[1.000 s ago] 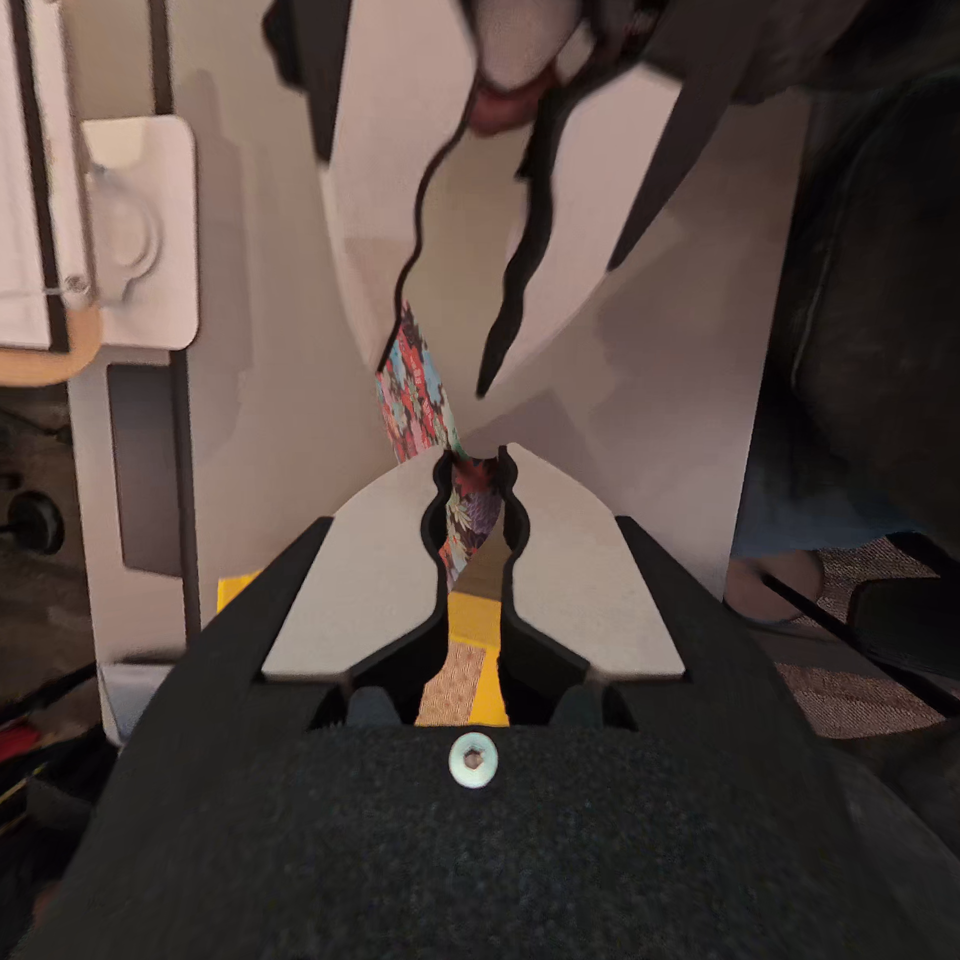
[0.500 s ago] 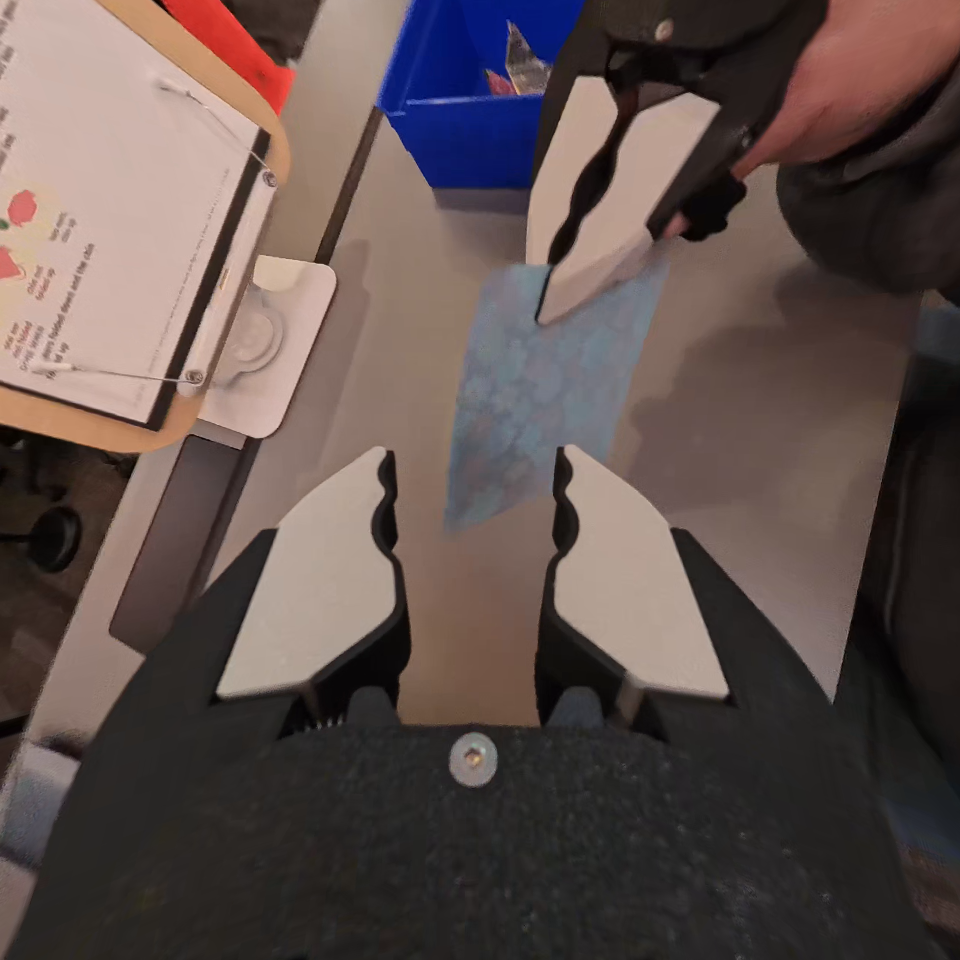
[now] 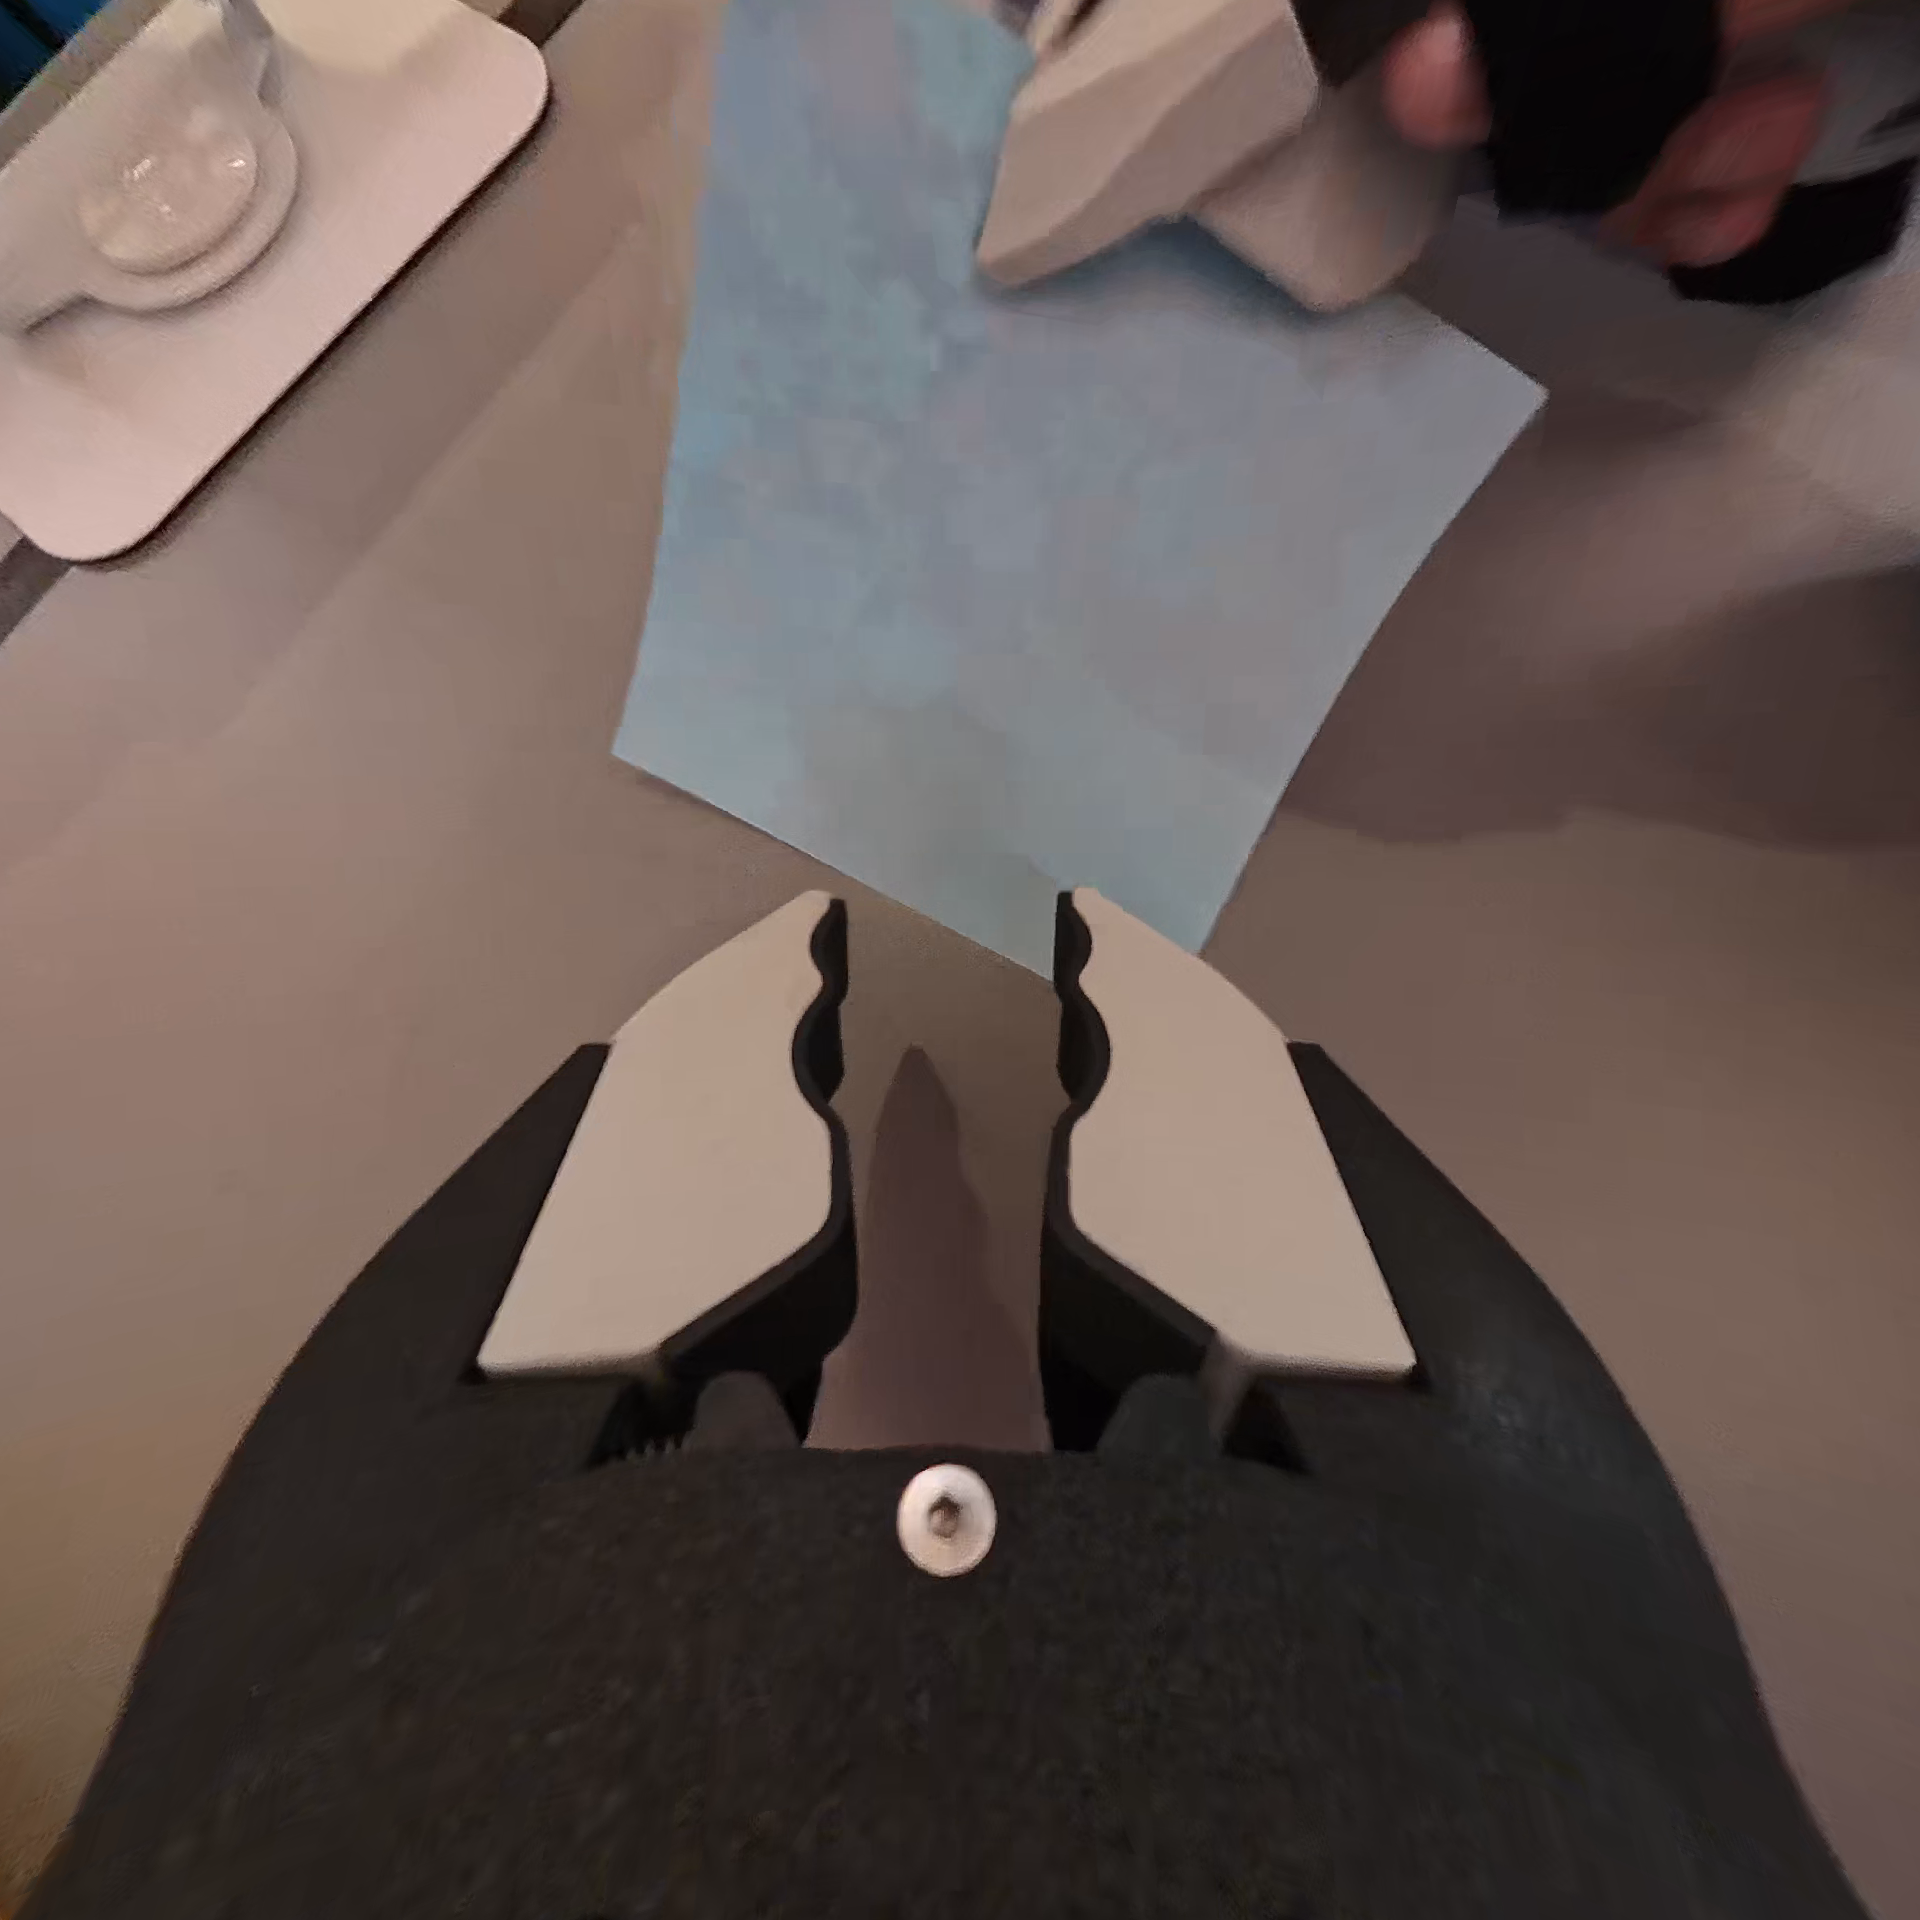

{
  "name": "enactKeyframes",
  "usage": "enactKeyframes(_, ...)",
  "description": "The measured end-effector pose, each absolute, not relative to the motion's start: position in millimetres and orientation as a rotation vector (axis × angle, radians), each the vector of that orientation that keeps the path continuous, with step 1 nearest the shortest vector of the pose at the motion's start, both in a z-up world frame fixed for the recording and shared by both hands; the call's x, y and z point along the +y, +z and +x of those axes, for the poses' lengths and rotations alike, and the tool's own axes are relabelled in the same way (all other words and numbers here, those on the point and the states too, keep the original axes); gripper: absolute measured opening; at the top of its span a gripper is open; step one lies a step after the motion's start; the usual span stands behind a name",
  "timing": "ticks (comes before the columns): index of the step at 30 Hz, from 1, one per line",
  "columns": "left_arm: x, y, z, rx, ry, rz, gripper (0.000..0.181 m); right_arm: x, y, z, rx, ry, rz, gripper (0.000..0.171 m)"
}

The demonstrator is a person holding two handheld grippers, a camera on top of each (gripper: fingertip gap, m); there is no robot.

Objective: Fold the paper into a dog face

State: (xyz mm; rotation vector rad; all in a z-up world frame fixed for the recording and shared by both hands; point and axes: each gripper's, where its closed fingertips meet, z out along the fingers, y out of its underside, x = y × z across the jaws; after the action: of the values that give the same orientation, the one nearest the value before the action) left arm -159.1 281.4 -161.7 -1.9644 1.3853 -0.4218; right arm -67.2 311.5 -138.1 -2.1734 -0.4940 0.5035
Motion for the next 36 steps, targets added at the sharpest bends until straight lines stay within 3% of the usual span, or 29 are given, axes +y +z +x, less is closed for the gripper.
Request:
enactKeyframes(2, 281, -166, -152, 1.367, -0.461, -1.993, 0.048, 309, -149, -68, -0.449, 0.527, -2.22, 0.0)
enactKeyframes(4, 276, -175, -146, 1.367, -0.48, -2.033, 0.073, 306, -155, -71, -0.375, 0.568, -2.242, 0.0)
enactKeyframes(11, 269, -206, -146, 1.328, -0.393, -2.12, 0.094, 290, -175, -105, -0.347, 0.65, -2.252, 0.0)
enactKeyframes(18, 266, -212, -174, 1.253, -0.346, -2.242, 0.128, 283, -183, -122, -0.362, 0.604, -2.288, 0.0)
enactKeyframes(23, 265, -201, -182, 1.098, -0.299, -2.224, 0.132, 276, -183, -134, -0.335, 0.659, -2.276, 0.0)
enactKeyframes(30, 263, -212, -182, 1.039, -0.339, -2.253, 0.125, 279, -188, -142, -0.322, 0.718, -2.274, 0.0)
enactKeyframes(36, 264, -219, -181, 0.973, -0.344, -2.278, 0.132, 279, -189, -141, -0.349, 0.746, -2.26, 0.0)
